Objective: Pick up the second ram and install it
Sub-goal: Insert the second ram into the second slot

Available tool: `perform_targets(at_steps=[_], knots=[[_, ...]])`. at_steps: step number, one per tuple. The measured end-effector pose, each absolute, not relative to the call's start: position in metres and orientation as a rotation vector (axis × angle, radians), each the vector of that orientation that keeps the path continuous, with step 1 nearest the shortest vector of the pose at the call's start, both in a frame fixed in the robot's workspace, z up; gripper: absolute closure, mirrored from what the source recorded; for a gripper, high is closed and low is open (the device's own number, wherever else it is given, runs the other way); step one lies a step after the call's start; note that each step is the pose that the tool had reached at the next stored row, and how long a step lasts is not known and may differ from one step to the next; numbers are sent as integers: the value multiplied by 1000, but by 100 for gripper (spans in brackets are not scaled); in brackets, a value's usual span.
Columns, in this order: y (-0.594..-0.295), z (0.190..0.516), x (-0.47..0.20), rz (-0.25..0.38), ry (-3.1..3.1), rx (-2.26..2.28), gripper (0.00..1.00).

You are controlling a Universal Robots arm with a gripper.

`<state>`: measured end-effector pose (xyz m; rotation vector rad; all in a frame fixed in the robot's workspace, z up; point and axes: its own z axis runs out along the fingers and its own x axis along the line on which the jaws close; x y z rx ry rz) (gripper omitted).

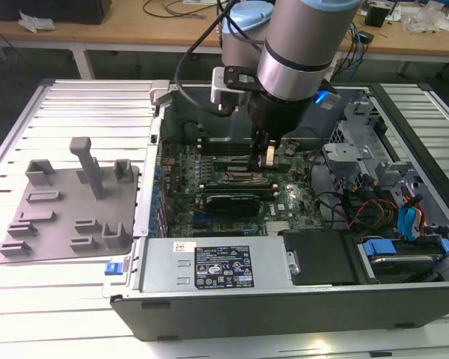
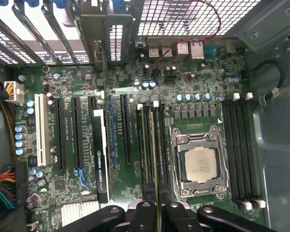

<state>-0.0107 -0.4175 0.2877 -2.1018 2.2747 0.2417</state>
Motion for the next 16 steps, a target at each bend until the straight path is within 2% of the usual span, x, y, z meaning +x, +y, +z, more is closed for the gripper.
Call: perform_targets(at_steps=[16], knots=[[-411,264,-13,242,2275,-2102,89]])
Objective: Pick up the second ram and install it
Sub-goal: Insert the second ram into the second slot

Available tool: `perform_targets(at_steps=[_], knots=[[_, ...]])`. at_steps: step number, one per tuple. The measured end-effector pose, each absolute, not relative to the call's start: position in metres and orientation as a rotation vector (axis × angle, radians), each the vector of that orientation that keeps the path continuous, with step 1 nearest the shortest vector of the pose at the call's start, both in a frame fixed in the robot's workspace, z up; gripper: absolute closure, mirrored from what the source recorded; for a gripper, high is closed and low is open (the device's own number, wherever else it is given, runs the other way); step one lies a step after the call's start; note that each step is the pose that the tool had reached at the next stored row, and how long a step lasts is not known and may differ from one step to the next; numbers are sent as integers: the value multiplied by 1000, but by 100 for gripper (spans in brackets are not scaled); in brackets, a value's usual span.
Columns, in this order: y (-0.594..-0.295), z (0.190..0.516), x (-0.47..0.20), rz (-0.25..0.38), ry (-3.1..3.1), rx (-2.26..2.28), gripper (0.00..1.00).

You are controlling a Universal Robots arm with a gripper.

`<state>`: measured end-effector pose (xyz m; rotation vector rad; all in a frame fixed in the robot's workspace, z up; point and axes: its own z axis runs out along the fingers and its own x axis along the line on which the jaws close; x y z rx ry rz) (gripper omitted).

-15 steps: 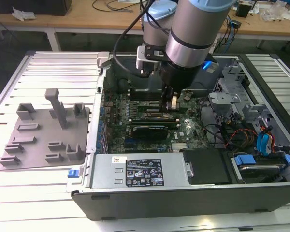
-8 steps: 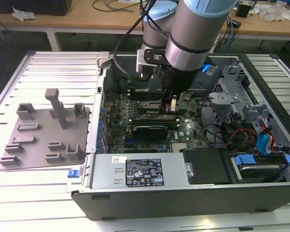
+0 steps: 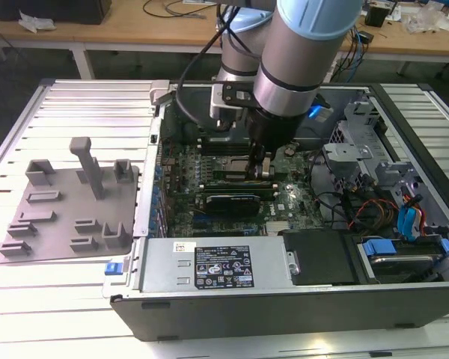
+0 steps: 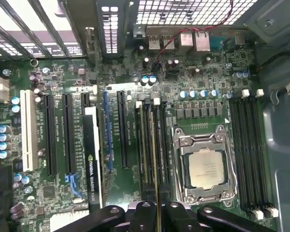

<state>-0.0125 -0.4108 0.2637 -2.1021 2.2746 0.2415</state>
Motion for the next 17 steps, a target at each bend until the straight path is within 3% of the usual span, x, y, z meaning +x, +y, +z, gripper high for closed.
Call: perform_targets(at_steps=[17], knots=[[-396,229,-24,235,2268,-2118,89]])
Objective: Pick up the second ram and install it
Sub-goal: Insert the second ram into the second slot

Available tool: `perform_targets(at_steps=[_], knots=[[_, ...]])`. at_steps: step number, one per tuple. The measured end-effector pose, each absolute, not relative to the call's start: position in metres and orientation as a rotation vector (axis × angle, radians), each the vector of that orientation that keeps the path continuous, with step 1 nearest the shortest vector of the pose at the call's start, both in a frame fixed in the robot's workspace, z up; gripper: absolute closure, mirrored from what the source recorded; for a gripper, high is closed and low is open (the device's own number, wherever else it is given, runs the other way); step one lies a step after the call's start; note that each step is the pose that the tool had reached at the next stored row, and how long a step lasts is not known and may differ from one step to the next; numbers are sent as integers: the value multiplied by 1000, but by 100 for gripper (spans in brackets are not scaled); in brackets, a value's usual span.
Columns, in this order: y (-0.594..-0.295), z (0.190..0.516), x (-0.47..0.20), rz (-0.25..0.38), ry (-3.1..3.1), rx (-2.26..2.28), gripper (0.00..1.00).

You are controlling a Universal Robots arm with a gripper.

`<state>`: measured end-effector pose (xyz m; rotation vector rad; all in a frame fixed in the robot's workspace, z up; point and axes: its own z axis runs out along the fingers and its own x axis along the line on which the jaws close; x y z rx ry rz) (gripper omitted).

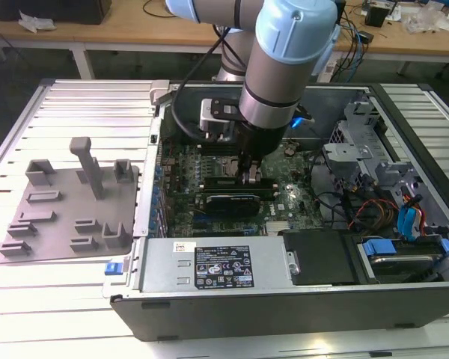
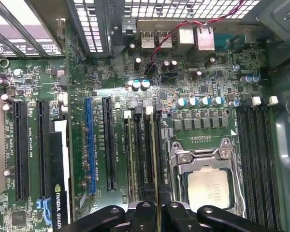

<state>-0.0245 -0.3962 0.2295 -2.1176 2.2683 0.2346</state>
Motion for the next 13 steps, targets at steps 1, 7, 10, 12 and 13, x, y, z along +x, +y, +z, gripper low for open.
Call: perform_targets(at_steps=[1,7,10,12,13], knots=[[-396,228,-24,235,2268,-2118,89],[-394,224,-24,234,2269,-2118,89],[-394,224,-24,234,2269,-2118,89],[-393,226,-24,234,2268,-2117,89],[-394,227,-24,234,2269,-2118,89]])
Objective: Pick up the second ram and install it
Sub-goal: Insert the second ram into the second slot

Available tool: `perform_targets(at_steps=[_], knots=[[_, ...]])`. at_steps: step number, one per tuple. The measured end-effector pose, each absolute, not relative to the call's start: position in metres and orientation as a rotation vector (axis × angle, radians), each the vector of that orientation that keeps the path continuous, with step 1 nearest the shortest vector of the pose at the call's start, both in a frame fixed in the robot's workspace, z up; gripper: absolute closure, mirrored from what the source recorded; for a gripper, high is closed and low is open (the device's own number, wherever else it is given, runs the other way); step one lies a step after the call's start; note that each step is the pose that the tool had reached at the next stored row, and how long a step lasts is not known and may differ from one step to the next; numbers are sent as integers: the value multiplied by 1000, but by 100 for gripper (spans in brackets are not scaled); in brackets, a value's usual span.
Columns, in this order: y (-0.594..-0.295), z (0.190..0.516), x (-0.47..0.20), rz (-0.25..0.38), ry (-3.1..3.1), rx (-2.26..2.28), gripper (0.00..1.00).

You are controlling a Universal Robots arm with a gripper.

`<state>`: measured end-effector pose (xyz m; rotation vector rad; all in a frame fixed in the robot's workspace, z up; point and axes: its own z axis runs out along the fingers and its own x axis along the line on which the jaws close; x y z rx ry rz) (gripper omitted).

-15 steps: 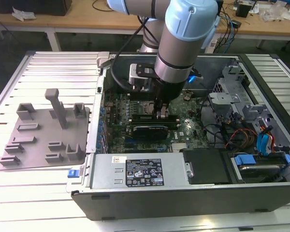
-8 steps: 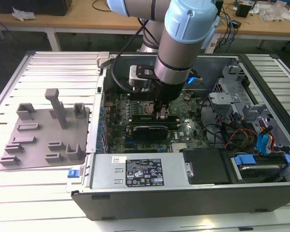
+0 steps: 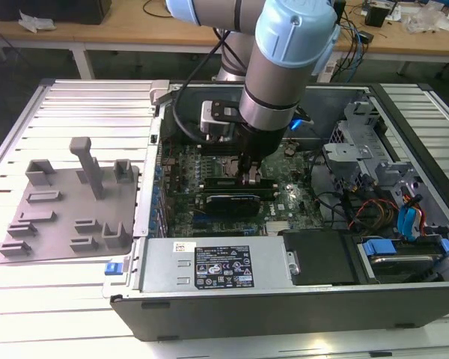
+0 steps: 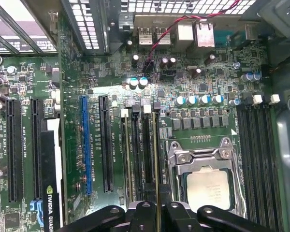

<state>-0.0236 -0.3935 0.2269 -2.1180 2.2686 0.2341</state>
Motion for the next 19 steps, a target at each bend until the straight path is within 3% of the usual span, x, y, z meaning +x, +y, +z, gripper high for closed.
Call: perform_targets(at_steps=[19], knots=[[-393,218,-21,224,2280,-2133,89]])
